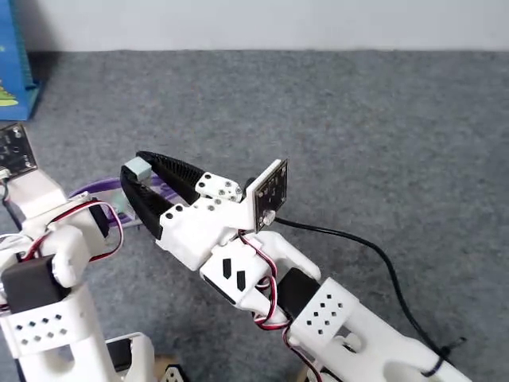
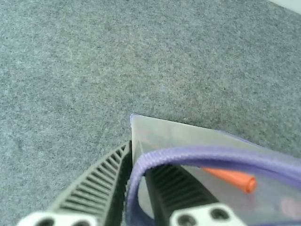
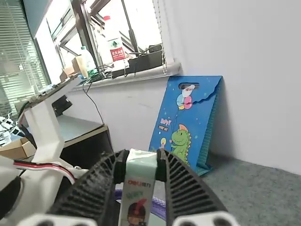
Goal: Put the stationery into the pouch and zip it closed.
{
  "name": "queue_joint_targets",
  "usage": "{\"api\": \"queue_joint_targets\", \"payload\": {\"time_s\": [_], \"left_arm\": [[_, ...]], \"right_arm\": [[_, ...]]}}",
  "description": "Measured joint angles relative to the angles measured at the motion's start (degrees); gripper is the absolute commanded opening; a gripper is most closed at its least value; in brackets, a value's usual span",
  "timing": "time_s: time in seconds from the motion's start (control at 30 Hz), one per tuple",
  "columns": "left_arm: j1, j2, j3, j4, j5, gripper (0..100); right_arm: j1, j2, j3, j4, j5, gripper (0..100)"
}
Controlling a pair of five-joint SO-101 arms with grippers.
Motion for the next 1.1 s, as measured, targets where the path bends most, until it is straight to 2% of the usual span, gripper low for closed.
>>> {"api": "queue_joint_targets", "payload": {"time_s": [0.23,0.57,0.67,0.77,0.83,1.1], "left_arm": [[0.0,0.0,0.0,0.2,0.0,1],[0.0,0.0,0.1,0.2,0.0,1],[0.0,0.0,0.1,0.3,0.0,1],[0.0,0.0,0.1,0.3,0.0,1],[0.1,0.0,0.1,0.3,0.0,1],[0.0,0.0,0.1,0.4,0.0,1]], "right_arm": [[0.0,0.9,0.1,-5.9,0.0,0.7],[0.0,11.1,0.0,-6.3,0.1,1.0],[0.0,11.3,-0.3,-6.2,0.2,7.6],[-0.1,10.9,-1.0,-2.8,0.2,22.0],[-0.2,9.8,-1.5,0.4,0.2,27.0],[-0.1,1.5,-1.3,11.2,0.1,23.3]]}}
